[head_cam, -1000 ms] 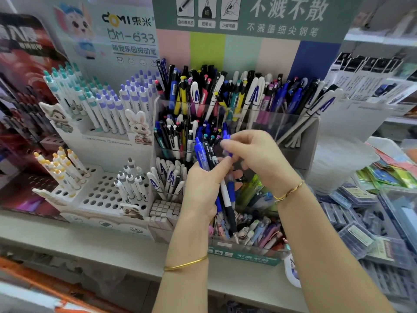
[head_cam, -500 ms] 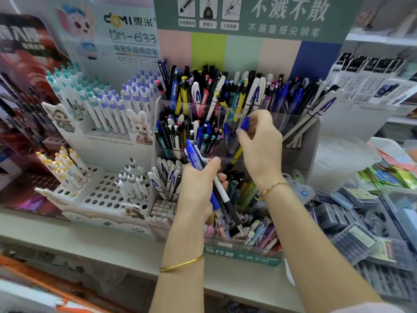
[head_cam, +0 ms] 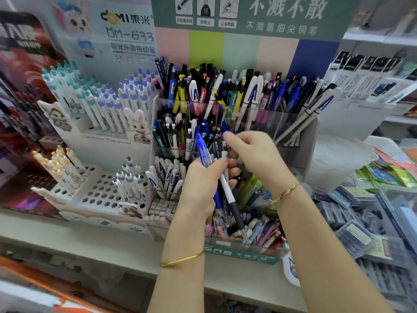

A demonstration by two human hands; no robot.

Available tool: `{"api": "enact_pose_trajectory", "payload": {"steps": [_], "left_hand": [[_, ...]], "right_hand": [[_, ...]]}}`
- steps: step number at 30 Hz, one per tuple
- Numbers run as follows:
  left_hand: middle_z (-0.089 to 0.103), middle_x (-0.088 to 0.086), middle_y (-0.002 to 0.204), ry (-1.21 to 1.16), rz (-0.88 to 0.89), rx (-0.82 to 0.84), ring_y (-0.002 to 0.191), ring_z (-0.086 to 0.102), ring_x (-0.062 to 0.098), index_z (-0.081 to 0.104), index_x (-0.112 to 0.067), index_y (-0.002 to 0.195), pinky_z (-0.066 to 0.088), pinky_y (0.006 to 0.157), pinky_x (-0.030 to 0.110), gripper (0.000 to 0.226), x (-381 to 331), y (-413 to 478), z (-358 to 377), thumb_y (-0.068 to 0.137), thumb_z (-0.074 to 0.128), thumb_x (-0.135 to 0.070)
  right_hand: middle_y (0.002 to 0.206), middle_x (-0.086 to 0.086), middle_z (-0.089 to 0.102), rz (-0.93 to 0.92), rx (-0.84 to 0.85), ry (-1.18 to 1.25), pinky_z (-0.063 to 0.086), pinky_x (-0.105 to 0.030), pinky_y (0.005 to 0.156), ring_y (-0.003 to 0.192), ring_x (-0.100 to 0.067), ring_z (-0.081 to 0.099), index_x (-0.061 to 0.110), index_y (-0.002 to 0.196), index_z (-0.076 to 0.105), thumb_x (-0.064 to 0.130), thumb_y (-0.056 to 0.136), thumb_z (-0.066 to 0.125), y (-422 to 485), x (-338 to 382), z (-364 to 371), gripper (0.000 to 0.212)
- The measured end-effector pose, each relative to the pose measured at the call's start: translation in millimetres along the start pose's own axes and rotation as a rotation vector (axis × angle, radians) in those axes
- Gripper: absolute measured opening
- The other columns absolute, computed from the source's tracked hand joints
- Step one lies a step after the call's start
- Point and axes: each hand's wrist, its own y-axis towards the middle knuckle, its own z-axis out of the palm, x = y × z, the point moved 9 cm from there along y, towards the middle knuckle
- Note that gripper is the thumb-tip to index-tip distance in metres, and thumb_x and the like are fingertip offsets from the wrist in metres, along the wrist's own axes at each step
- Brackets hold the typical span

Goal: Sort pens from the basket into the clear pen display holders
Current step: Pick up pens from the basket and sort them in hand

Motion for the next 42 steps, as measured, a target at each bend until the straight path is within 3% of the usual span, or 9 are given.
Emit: {"api": "enact_pose_trajectory", "payload": {"steps": [4,8,15,21,27,34,36,38,42], "left_hand": [[0.073,0.003,0.073,0.025,-0.010,0.004,0.068,0.069,0.015,0.063,-0.007,0.098,0.056,0.056,0.025,0.012,1.2,0.1,0.6,0.098,0.051,-0.011],[0.074,0.011,0.084,0.047,0.010,-0.149,0.082,0.072,0.027,0.058,0.000,0.097,0.060,0.067,0.036,0.015,2.2,6.9,-20.2,0.100,0.049,-0.011],[0.067,0.012,0.075,-0.011,0.050,-0.262,0.061,0.071,0.017,0.056,0.009,0.100,0.057,0.054,0.027,0.023,0.1,3.4,-40.2,0.099,0.051,-0.014],[0.068,0.001,0.063,0.046,0.088,-0.268,0.054,0.066,0.010,0.061,-0.006,0.086,0.054,0.049,0.022,0.015,-6.2,0.1,-38.0,0.096,0.058,-0.017],[0.062,0.004,0.077,0.064,0.089,-0.236,0.055,0.063,0.008,0.060,-0.009,0.088,0.052,0.050,0.021,0.012,-6.0,-0.8,-34.0,0.095,0.059,-0.019],[0.068,0.001,0.071,0.013,0.020,-0.109,0.059,0.067,0.009,0.060,-0.006,0.101,0.053,0.049,0.021,0.012,0.0,-0.5,-17.6,0.097,0.055,-0.017],[0.071,0.002,0.073,0.015,0.018,-0.085,0.062,0.069,0.011,0.059,-0.007,0.105,0.053,0.049,0.022,0.012,0.9,-0.6,-13.7,0.098,0.053,-0.015],[0.073,0.003,0.076,0.055,0.028,-0.073,0.065,0.069,0.012,0.060,-0.009,0.104,0.052,0.049,0.022,0.011,0.8,-1.1,-11.1,0.098,0.054,-0.016],[0.074,0.007,0.078,0.055,0.026,-0.105,0.069,0.071,0.017,0.062,-0.009,0.099,0.056,0.054,0.026,0.011,3.5,0.5,-12.9,0.098,0.054,-0.016]], "right_hand": [[0.058,-0.002,0.061,0.027,0.113,0.160,0.048,-0.023,0.052,0.047,-0.010,0.054,0.006,0.080,0.069,0.023,0.090,0.065,-3.8,-0.9,9.1,0.020],[0.065,0.000,0.058,-0.127,-0.252,0.241,0.042,-0.016,0.046,0.053,-0.008,0.053,0.010,0.079,0.068,0.018,0.093,0.060,0.5,11.5,-29.2,0.018],[0.073,0.014,0.056,-0.451,-0.680,0.213,0.053,-0.038,0.061,0.067,-0.017,0.060,0.024,0.086,0.059,0.025,0.095,0.057,-12.6,38.2,-66.0,0.009],[0.081,0.005,0.064,-0.406,-0.536,-0.028,0.053,-0.036,0.074,0.078,-0.014,0.061,0.013,0.091,0.068,0.024,0.089,0.066,2.1,28.6,-34.0,0.012],[0.089,-0.002,0.065,-0.245,-0.399,-0.235,0.052,-0.037,0.075,0.084,-0.021,0.062,0.008,0.104,0.063,0.025,0.087,0.069,15.7,8.5,-7.8,0.025],[0.090,-0.006,0.060,-0.224,-0.410,0.049,0.058,-0.037,0.065,0.072,-0.017,0.067,0.019,0.097,0.053,0.004,0.092,0.054,0.5,5.3,-26.9,0.016],[0.080,0.001,0.063,-0.151,-0.255,-0.010,0.057,-0.040,0.066,0.067,-0.016,0.067,0.018,0.092,0.060,0.015,0.093,0.057,-1.6,6.4,-17.9,0.004],[0.071,0.004,0.064,-0.064,-0.062,-0.048,0.055,-0.033,0.063,0.061,-0.011,0.064,0.014,0.086,0.067,0.030,0.093,0.059,-4.1,3.9,-4.6,0.020],[0.056,0.000,0.057,-0.041,0.110,0.046,0.044,-0.021,0.050,0.047,-0.005,0.052,0.005,0.072,0.066,0.025,0.090,0.064,-8.7,2.6,5.4,0.027]]}}
